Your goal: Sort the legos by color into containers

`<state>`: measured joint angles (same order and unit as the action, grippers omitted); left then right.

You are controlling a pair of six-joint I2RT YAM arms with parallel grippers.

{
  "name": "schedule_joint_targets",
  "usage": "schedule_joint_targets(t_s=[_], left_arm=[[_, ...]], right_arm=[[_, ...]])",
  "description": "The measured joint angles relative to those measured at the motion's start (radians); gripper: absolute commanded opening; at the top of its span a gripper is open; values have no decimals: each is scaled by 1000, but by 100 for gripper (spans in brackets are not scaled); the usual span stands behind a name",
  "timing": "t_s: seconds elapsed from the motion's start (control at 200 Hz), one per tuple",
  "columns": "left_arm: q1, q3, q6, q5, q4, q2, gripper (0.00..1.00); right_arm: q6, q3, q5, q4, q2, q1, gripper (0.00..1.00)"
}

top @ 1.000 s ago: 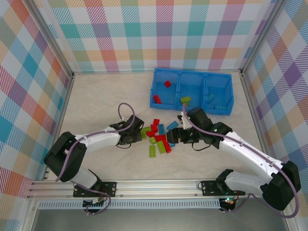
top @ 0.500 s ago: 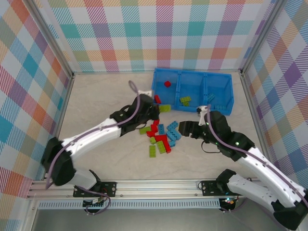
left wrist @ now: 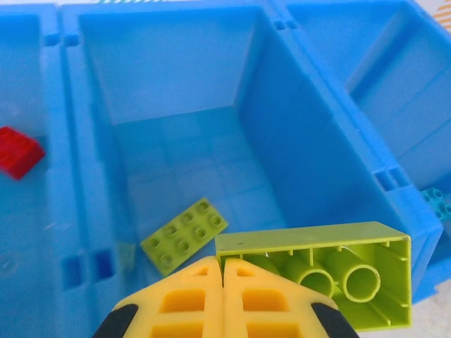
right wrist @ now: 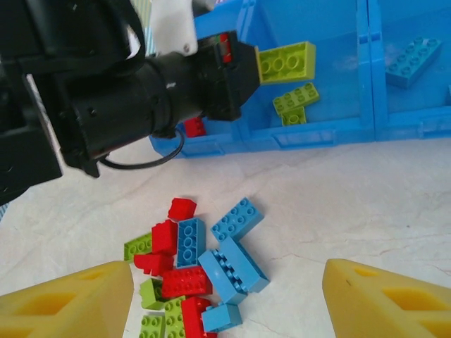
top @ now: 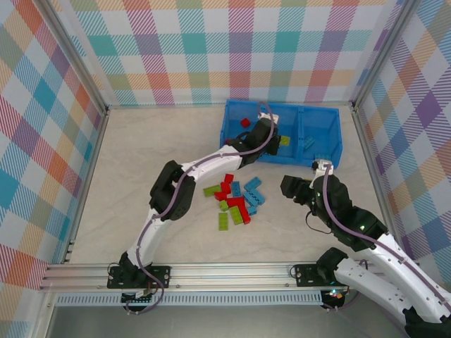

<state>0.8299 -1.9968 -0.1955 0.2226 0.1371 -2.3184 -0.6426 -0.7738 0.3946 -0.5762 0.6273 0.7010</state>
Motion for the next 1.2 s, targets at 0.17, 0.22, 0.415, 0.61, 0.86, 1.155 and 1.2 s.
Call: schedule_joint_targets(t_s=[0.17, 0.22, 0.415, 0.61, 0.86, 1.155, 1.2], left_arm=[[12, -98, 14, 6, 24, -44, 40], [13, -106, 17, 6, 24, -44, 39], [19, 31, 8, 3, 0, 40, 39], [24, 500, -23, -12, -107, 452, 39], [44, 921, 124, -141, -161, 1151, 59], [122, 1019, 504, -369, 289, 1490, 90], [126, 1054, 550, -380, 337, 1517, 94]], right_arm=[[-9, 4, -2, -26, 0, 0, 73], [-9, 6, -3, -29, 0, 0, 73], [-8, 7, -3, -31, 22, 0, 74], [5, 7, -47, -31, 91, 0, 78], [119, 3, -256, 27, 396, -19, 80], [162, 21, -511, 225, 662, -171, 72], [162, 20, -537, 251, 695, -175, 70]])
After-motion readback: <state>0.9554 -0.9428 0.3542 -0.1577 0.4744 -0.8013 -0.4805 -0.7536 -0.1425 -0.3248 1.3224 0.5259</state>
